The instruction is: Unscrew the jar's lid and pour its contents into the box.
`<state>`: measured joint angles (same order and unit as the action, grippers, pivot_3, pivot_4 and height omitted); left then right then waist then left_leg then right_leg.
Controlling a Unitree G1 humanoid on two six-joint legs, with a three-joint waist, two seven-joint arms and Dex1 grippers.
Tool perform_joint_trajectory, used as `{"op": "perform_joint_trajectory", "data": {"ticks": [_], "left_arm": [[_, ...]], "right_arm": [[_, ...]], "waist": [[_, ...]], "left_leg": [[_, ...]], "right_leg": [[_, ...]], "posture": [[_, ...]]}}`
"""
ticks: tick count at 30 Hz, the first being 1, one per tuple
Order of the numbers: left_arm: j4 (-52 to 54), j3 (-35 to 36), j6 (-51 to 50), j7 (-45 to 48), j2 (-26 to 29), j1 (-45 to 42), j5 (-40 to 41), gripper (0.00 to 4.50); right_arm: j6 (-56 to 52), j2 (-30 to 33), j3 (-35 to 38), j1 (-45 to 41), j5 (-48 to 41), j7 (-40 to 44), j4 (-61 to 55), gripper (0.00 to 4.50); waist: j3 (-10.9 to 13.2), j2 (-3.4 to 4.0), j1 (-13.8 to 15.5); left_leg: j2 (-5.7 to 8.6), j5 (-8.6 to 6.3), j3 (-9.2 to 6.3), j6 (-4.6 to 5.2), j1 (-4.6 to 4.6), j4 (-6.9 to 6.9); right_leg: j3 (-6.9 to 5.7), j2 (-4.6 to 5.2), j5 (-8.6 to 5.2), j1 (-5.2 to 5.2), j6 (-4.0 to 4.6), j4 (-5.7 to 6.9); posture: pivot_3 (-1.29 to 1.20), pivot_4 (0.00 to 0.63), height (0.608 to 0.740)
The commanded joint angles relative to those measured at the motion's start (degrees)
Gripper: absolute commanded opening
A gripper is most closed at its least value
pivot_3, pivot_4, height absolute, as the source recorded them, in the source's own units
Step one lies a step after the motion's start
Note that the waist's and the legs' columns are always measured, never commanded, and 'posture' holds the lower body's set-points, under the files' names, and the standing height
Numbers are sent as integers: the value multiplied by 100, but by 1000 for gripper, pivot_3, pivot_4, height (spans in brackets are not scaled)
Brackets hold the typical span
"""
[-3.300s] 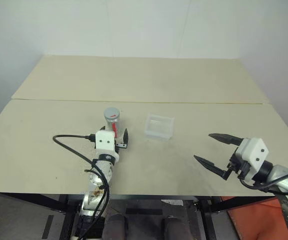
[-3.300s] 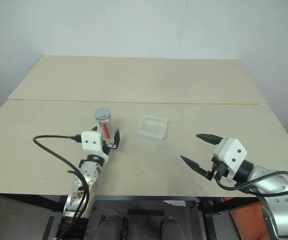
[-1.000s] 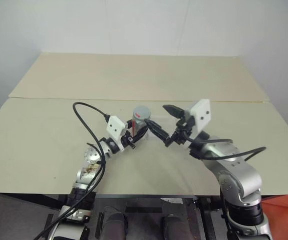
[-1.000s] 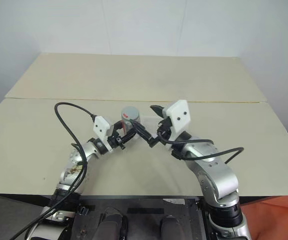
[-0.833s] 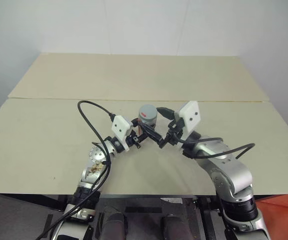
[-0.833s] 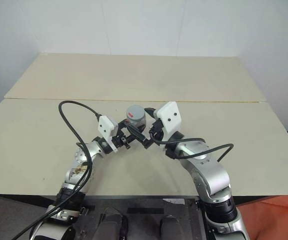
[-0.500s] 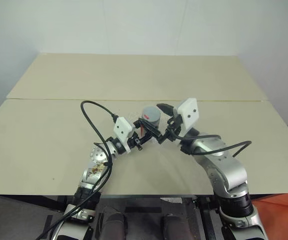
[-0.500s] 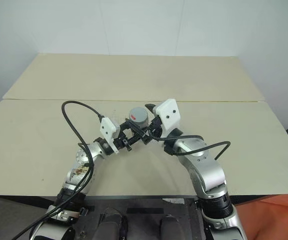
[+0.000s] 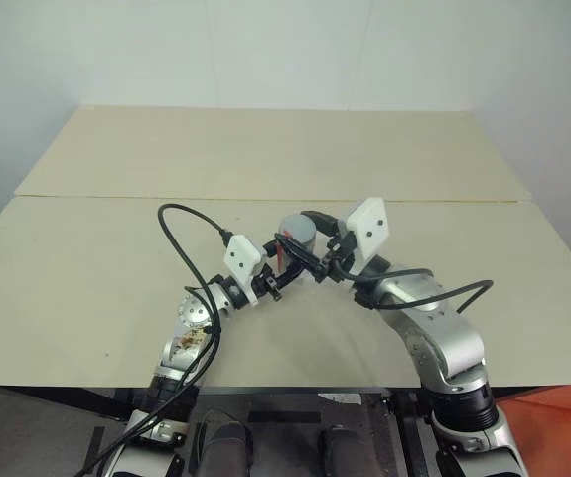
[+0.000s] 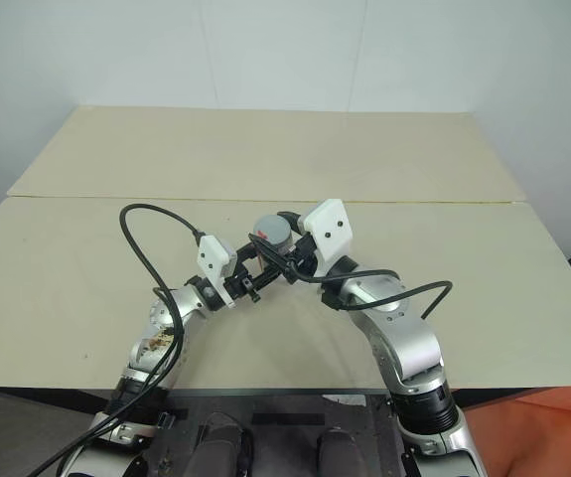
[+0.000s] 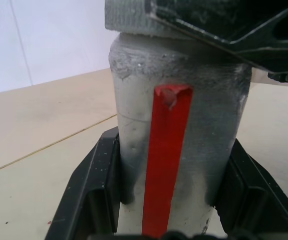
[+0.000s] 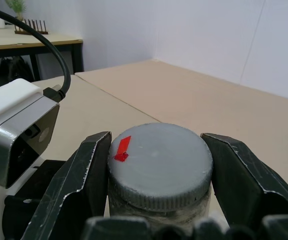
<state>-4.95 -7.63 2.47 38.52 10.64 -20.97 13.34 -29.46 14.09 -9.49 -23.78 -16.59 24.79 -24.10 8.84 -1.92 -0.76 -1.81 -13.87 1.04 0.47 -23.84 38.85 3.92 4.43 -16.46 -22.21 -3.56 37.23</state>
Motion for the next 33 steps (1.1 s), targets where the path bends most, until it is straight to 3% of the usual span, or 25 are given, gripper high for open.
{"op": "perform_joint_trajectory", "data": {"ticks": [1,8,15,26,33], "left_arm": [[273,1,-2,44,74,39,-2,2093],[453,148,21,359,417,22,204,2093],[769,265,-235,911,825,-50,635,2093],[732,214,-227,1064,850,-48,704,2093],[695,211,-204,1053,782,-63,663,2093]], "right_arm": [[219,40,24,-76,97,31,-77,2808],[243,225,321,-257,-594,830,4,2808],[440,674,411,-997,-1372,2668,1025,2808],[961,701,243,-2409,-1390,5180,3401,2808],[1448,730,339,-2680,-1205,5770,4062,2808]], "waist": [[0,0,0],[0,0,-4],[2,3,-12],[4,6,-6],[4,6,4]], "left_leg": [[0,0,0,0,0,0],[-1,0,0,0,0,0],[-3,0,1,0,2,-2],[-4,0,4,1,3,-1],[-4,0,6,0,3,0]], "right_leg": [[0,0,0,0,0,0],[0,0,0,0,0,0],[0,-1,0,1,0,-2],[0,-1,1,-1,1,-2],[0,1,1,-2,2,-1]], "posture": [[0,150,740],[0,150,740],[0,150,740],[0,150,740],[0,150,740]]}}
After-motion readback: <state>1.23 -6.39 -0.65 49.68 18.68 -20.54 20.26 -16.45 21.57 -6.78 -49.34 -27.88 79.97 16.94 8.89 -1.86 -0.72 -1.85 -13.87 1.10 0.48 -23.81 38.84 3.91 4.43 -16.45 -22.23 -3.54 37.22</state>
